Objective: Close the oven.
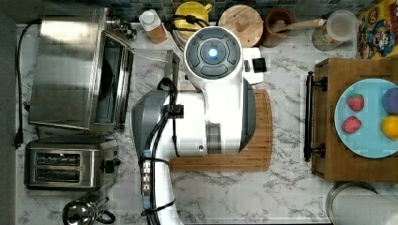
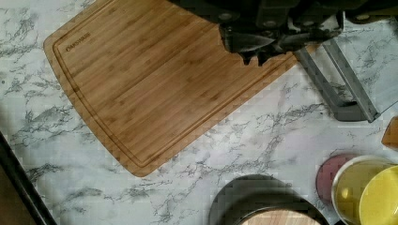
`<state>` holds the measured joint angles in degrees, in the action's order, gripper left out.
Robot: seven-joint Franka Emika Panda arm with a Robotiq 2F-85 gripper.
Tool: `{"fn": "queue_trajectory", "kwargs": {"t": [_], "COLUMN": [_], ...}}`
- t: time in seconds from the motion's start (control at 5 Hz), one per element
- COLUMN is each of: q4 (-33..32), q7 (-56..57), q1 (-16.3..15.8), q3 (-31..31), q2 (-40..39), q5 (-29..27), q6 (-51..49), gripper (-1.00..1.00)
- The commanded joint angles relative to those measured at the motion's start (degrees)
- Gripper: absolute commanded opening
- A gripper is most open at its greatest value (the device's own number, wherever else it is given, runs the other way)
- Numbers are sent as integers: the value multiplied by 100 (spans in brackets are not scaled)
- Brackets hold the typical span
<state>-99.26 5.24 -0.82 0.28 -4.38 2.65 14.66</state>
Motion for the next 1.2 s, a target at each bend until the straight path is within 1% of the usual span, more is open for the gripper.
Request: {"fn": "queue_trajectory", "kwargs": {"t": [0.2, 0.4, 0.6, 0.8, 1.0, 1.2], "q4": [-408, -1115, -1689, -2270, -2573, -2923], "q7": [1177, 2174, 3188, 4303, 5567, 6577], "q1": [160, 284, 304, 343, 398, 218], "q3": [-12, -82, -251, -275, -265, -291], "q2": [119, 362, 393, 512, 422, 420], "q5": [-678, -1314, -2132, -3086, -4319, -5422], "q6": [308, 780, 1153, 1736, 1989, 2551], "gripper": [-100, -100, -100, -100, -100, -100]}}
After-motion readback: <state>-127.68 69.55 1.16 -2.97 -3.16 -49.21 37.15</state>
